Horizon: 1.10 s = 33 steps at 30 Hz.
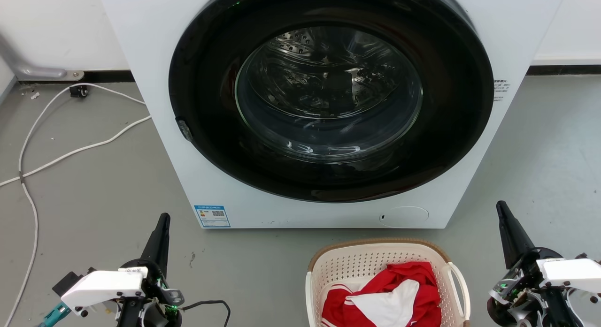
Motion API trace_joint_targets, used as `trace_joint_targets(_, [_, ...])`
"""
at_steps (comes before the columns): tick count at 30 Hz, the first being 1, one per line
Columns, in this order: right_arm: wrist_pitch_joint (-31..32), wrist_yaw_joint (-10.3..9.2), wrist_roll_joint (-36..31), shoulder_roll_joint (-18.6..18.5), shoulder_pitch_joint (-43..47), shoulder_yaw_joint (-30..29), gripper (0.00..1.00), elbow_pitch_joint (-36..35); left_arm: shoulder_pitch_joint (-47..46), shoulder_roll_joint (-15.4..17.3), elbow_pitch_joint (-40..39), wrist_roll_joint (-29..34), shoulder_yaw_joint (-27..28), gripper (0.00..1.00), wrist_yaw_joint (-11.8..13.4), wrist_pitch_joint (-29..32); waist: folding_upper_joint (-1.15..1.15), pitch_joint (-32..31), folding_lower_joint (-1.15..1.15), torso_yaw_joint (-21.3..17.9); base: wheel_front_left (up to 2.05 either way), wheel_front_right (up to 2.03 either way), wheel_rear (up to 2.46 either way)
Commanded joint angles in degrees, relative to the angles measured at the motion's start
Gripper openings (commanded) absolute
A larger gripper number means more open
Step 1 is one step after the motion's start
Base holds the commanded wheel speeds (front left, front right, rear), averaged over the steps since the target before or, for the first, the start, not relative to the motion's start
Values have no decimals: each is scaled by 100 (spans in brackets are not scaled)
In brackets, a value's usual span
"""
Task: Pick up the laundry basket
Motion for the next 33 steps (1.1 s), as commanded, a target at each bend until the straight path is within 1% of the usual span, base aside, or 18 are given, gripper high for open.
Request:
trace_joint_targets(1, [16, 2, -32, 25, -60, -10, 0, 6, -53, -1, 8, 31, 13, 0, -2, 12, 0, 0, 0, 0, 0, 0, 0])
trace_joint_targets(31, [36, 2, -45, 38, -63, -28, 0, 7, -57, -20, 9, 38, 43, 0, -2, 43, 0, 0, 0, 0, 0, 0, 0])
trace_joint_targets(32, [4, 1, -18, 12, 7, -16, 100, 14, 7, -22, 18, 43, 19, 100, 0, 4, 0, 0, 0, 0, 0, 0, 0])
trace_joint_targets(33, [1, 0, -18, 13, 31, -12, 100, 55, 26, -31, 54, 44, 13, 100, 0, -1, 0, 0, 0, 0, 0, 0, 0])
